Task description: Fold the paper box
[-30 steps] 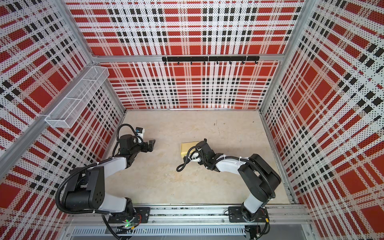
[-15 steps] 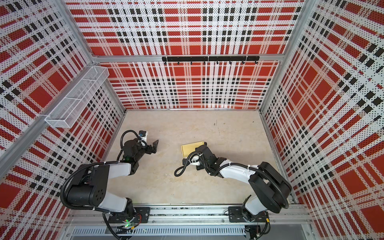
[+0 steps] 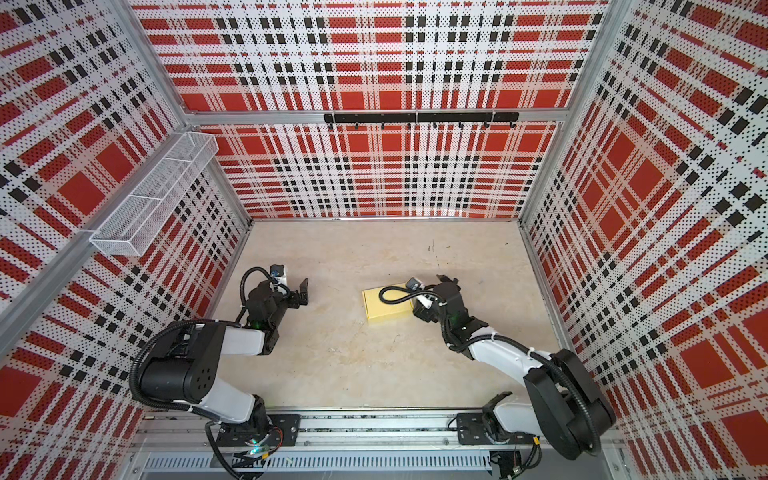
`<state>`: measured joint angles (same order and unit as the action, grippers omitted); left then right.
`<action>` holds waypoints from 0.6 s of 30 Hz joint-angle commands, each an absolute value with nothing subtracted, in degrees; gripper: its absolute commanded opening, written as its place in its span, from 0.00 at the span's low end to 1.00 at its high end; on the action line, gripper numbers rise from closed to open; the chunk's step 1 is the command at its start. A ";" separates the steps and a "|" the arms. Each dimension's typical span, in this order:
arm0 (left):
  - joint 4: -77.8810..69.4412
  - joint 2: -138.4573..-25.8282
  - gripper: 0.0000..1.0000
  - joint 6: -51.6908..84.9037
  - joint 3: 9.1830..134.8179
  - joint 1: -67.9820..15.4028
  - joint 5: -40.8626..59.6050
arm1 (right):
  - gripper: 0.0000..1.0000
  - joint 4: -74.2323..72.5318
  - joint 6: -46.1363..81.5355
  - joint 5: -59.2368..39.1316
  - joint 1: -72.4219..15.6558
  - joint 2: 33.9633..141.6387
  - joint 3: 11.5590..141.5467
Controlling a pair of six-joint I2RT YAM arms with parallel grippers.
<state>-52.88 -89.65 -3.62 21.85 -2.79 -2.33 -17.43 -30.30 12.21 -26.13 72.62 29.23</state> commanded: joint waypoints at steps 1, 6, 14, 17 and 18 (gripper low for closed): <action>-53.77 -90.09 1.00 -1.64 22.86 -2.64 -4.21 | 1.00 -25.24 -19.41 8.37 -20.44 70.85 25.87; -53.99 -90.00 0.99 -1.47 22.58 -2.03 -2.67 | 1.00 -31.92 -12.48 3.14 -11.47 72.81 22.67; -53.89 -90.08 0.99 -1.87 22.76 -2.65 -3.88 | 1.00 -42.36 -10.82 5.29 -7.91 78.48 20.75; -53.48 -90.09 0.99 -2.36 22.99 -3.39 -5.00 | 1.00 -45.86 -9.98 3.44 -6.50 80.56 20.97; -53.44 -90.09 1.00 -2.61 23.01 -3.67 -5.54 | 1.00 -47.68 -9.07 2.55 -5.73 82.34 21.37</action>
<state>-52.90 -89.65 -2.90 22.00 -2.83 -3.70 -38.24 -11.29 4.29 -7.22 79.64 21.28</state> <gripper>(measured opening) 0.994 0.993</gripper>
